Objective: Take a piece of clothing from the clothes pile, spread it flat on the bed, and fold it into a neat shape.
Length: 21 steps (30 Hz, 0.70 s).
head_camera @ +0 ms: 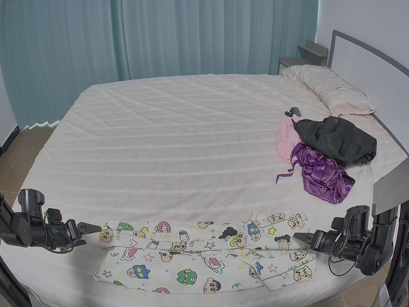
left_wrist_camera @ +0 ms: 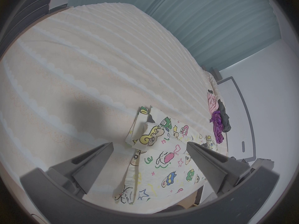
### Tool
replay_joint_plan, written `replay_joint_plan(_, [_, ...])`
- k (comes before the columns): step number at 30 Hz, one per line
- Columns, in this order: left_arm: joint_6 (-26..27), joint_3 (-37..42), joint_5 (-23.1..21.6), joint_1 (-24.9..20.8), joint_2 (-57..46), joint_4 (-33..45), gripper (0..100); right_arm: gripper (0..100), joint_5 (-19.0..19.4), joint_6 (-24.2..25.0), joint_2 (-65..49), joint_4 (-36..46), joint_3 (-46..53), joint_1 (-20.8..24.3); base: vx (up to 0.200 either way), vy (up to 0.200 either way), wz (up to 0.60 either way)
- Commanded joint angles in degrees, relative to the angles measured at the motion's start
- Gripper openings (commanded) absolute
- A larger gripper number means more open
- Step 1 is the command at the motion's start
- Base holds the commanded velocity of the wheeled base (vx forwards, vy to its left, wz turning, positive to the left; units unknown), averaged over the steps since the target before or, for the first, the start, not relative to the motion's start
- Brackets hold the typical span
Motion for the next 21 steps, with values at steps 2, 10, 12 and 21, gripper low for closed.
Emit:
replay_joint_plan(2, [-0.1, 0.0, 0.0, 0.0, 0.3, 0.0, 100, 100, -0.4, -0.1, -7.6, -0.3, 0.7, -1.6, 0.000, 0.000, 0.00])
replay_joint_plan(10, [0.0, 1.8, -0.1, -0.1, -0.2, -0.1, 100, 100, -3.5, -0.3, -10.3, 0.4, -4.1, 2.2, 0.000, 0.000, 0.00])
replay_joint_plan(12, [0.0, 2.0, -0.1, -0.1, -0.2, -0.1, 100, 100, -3.6, -0.3, -9.9, 1.5, -6.6, 3.6, 0.000, 0.000, 0.00])
replay_joint_plan(21, [0.0, 2.5, -1.8, -0.1, 0.1, 0.0, 100, 100, -3.6, 0.2, -5.7, 11.7, -18.0, 9.6, 0.000, 0.000, 0.00])
